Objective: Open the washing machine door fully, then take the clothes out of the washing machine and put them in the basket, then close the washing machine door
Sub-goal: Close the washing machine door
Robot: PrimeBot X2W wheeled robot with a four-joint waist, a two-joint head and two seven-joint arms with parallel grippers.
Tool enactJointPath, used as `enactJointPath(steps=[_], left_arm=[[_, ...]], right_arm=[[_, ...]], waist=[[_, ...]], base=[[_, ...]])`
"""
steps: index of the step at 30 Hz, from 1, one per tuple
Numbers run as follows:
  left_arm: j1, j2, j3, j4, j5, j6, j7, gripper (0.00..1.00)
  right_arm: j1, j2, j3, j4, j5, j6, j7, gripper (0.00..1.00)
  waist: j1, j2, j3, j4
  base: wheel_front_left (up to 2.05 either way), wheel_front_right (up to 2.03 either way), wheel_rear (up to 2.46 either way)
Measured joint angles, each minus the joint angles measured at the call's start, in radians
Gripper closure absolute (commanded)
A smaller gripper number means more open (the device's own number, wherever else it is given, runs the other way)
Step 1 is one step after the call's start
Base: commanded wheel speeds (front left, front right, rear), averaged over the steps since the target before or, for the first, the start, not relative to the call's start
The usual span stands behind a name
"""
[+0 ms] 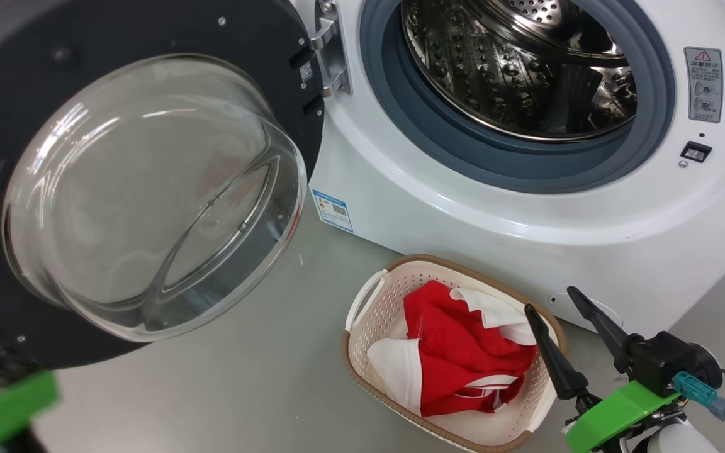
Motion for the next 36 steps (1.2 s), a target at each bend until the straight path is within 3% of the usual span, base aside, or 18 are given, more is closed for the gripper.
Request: enactJointPath(steps=[3, 8, 16, 24, 36], left_arm=[[-0.089, -0.003, 0.088, -0.003, 0.0, -0.033, 0.0, 1.0], [-0.254, 0.109, 0.184, 0.119, -0.013, -0.065, 0.0, 1.0], [-0.459, 0.234, 0.289, 0.445, -0.248, -0.068, 0.07, 1.0], [-0.622, 0.396, 0.288, 0.767, -0.35, -0.068, 0.29, 1.0], [-0.824, 0.522, 0.218, 1.097, -0.464, -0.029, 0.781, 1.0]], right_arm=[[0.0, 0.002, -0.004, -0.002, 0.0, 0.0, 0.0, 0.0], [0.006, 0.006, -0.036, -0.014, -0.001, 0.0, 0.0, 0.0], [0.039, 0.014, -0.062, -0.023, -0.015, 0.0, 0.0, 0.0], [0.039, 0.024, -0.059, -0.026, -0.018, 0.0, 0.0, 0.0], [0.038, 0.02, -0.054, -0.026, -0.018, 0.0, 0.0, 0.0]], waist=[[0.0, 0.0, 0.001, -0.001], [0.0, 0.0, 0.007, -0.004], [0.0001, 0.0, 0.018, -0.002], [0.0, 0.0, 0.034, 0.001], [0.0, 0.0, 0.047, 0.004]], base=[[0.0, 0.0, 0.0], [0.0, 0.0, 0.0], [0.0, 0.0, 0.0], [0.0, 0.0, 0.0], [0.0, 0.0, 0.0]])
